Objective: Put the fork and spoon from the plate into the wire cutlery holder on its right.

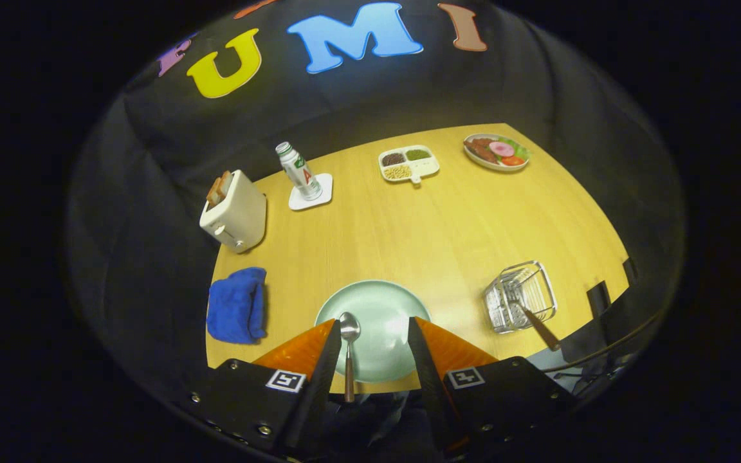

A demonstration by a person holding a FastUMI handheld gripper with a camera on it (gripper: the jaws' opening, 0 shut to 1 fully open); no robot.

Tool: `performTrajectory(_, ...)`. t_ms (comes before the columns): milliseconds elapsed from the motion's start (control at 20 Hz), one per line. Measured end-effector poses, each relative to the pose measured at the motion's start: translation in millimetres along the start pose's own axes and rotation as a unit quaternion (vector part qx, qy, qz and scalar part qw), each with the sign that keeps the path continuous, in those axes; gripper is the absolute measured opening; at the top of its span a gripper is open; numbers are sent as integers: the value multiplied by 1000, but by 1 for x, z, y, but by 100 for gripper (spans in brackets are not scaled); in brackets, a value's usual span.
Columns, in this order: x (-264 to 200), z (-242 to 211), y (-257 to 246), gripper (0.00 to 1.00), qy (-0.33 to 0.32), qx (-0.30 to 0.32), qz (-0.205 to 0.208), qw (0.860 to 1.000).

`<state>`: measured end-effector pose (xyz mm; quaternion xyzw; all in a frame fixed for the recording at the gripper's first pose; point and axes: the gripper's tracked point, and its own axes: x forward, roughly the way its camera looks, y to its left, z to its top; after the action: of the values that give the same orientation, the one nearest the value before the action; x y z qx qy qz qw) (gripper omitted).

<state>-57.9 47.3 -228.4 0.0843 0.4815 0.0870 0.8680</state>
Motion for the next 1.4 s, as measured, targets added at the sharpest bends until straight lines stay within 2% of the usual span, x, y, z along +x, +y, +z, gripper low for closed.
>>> performTrajectory(200, 29, -31, 19, 62, 67, 14, 25, 997)
performTrajectory(400, 64, -59, 25, 62, 125, 5, 25, 992)
performTrajectory(600, 94, -88, 31, 61, 191, 23, 27, 981)
performTrajectory(850, 112, -105, 31, 61, 228, 6, 14, 973)
performTrajectory(1300, 133, -119, 24, 61, 252, -9, -8, 968)
performTrajectory(1350, 141, -123, 21, 60, 249, 2, -18, 968)
performTrajectory(1400, 137, -125, 22, 38, 256, 7, -20, 966)
